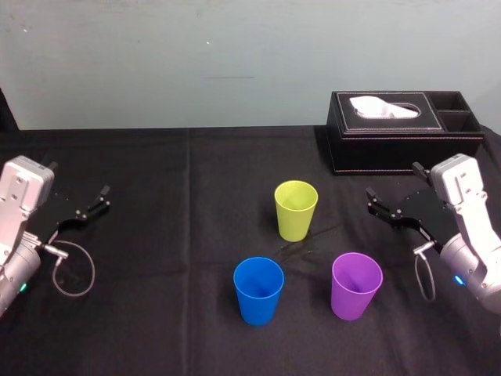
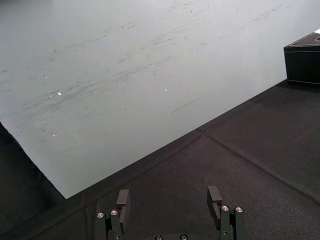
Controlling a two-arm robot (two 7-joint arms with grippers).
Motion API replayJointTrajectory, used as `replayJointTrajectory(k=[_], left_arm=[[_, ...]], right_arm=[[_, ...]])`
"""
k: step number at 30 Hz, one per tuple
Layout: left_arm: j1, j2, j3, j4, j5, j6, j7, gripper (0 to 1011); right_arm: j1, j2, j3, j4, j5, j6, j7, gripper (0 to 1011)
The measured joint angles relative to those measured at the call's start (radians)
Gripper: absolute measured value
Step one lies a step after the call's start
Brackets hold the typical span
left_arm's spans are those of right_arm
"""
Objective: Stack the three plastic cups sequentially using one hand.
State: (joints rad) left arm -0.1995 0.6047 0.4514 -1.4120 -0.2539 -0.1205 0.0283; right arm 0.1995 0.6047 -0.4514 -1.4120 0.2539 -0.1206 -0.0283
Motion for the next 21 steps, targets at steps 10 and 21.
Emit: replayJointTrajectory(k=[10, 21], left_arm=[[0.0, 0.0, 0.0, 0.0, 0.0, 0.0, 0.0, 1010], [0.0, 0.0, 0.0, 0.0, 0.0, 0.0, 0.0, 1010]], right_arm=[[0.0, 0.0, 0.0, 0.0, 0.0, 0.0, 0.0, 1003], [0.0, 0.0, 0.0, 0.0, 0.0, 0.0, 0.0, 1003]])
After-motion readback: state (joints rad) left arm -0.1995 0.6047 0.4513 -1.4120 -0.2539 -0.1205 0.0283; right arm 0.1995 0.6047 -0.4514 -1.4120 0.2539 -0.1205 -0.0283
